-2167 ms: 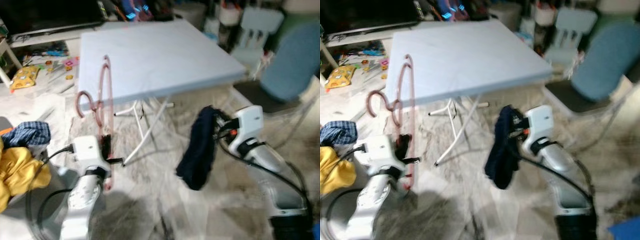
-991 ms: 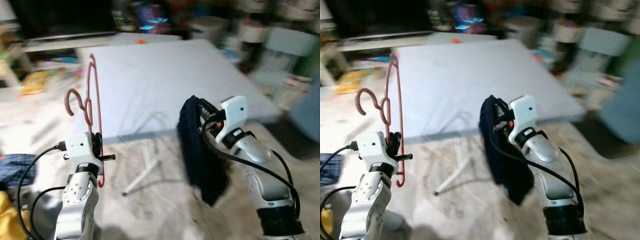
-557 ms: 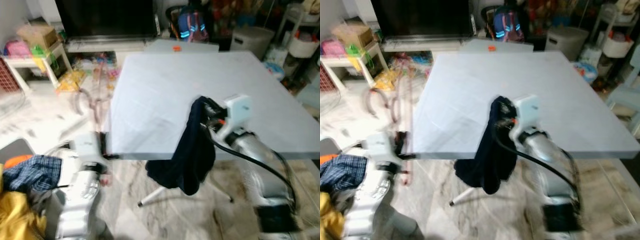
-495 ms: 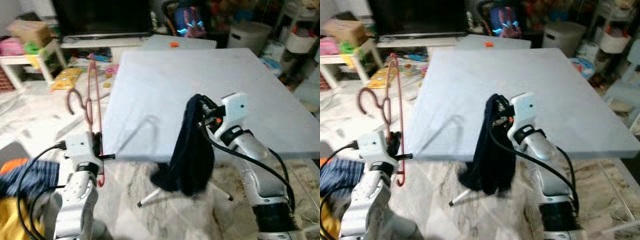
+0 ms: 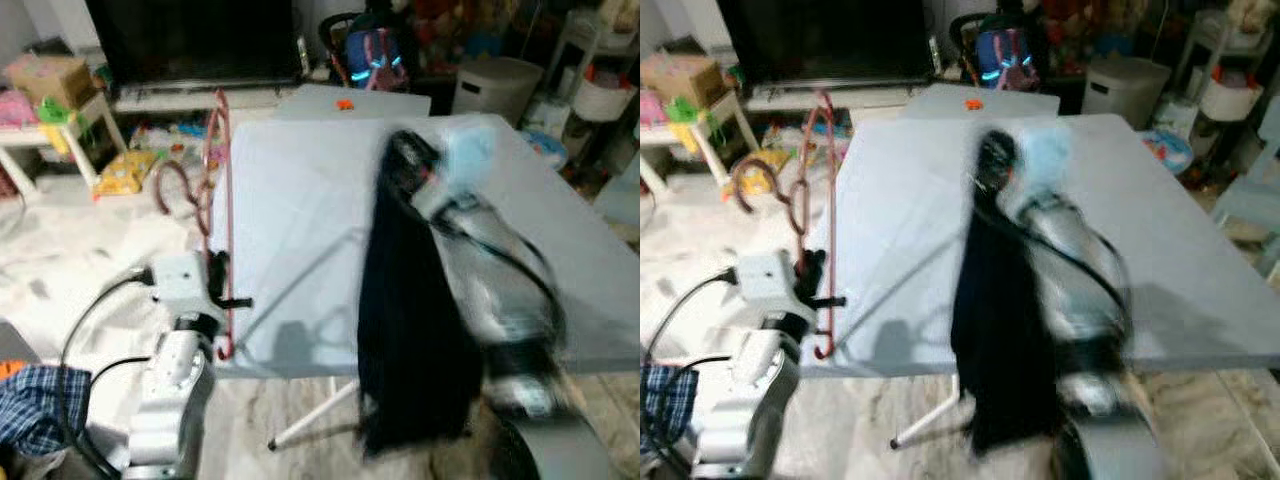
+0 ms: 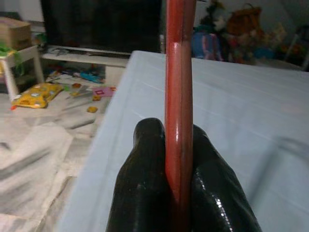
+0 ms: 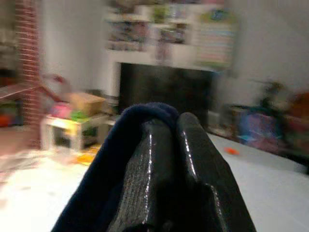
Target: Hang hanger
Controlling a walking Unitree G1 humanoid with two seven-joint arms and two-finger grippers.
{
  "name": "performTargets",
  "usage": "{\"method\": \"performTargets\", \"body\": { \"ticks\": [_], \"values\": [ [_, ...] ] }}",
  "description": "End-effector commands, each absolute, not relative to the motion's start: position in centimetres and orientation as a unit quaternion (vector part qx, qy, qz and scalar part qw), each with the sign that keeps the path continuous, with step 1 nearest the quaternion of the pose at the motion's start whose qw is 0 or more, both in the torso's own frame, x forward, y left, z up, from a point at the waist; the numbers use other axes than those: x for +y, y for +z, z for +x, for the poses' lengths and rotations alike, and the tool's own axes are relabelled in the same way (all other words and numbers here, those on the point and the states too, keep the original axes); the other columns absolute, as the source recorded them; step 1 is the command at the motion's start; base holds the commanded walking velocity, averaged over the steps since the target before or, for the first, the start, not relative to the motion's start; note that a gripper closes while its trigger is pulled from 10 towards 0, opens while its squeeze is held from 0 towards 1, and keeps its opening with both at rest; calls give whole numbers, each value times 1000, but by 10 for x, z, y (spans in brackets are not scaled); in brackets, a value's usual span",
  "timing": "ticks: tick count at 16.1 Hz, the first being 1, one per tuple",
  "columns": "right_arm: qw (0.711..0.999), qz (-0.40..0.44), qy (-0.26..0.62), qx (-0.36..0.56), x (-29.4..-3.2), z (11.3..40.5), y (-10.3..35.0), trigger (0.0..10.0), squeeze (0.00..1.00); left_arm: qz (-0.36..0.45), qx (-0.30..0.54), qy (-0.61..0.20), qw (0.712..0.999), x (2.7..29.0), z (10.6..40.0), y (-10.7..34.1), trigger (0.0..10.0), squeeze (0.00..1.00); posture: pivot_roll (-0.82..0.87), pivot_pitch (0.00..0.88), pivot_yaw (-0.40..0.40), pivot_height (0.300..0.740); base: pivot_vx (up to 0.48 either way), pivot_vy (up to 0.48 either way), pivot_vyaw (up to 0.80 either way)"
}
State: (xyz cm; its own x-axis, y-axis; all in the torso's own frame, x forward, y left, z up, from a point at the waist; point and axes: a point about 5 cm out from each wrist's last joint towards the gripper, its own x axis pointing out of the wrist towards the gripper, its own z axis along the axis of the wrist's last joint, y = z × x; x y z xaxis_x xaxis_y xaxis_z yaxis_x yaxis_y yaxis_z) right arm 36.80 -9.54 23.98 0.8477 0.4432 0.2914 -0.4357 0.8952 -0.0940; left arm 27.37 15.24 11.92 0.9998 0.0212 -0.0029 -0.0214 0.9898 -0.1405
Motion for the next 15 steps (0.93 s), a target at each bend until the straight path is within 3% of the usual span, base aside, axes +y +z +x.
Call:
{"method": "performTargets", "body": {
  "ticks": [1,4,6,9,13,15],
  "values": [
    [958,-11,238,-158,-87,377,245,10000,0,-69,34,18,997,153,270,106,10000,0,-126,0,11,740,0,0,0],
    [957,-3,238,-167,-67,394,269,10000,0,-69,33,31,997,153,268,106,10000,0,-101,0,-14,740,0,0,0],
    [969,23,180,-168,-70,407,300,10000,0,-68,35,37,996,152,266,105,10000,0,-92,0,-26,740,0,0,0],
    [987,55,73,-131,-94,422,316,10000,0,-68,37,41,996,151,264,103,10000,0,-87,0,-38,740,0,0,0],
    [983,7,-115,-143,-156,425,314,10000,0,-71,39,44,996,149,261,102,10000,0,-90,0,-42,740,0,0,0],
    [983,-17,-133,-121,-171,424,294,10000,0,-72,42,42,996,147,261,101,10000,0,-96,0,-36,740,0,0,0]
  ]
}}
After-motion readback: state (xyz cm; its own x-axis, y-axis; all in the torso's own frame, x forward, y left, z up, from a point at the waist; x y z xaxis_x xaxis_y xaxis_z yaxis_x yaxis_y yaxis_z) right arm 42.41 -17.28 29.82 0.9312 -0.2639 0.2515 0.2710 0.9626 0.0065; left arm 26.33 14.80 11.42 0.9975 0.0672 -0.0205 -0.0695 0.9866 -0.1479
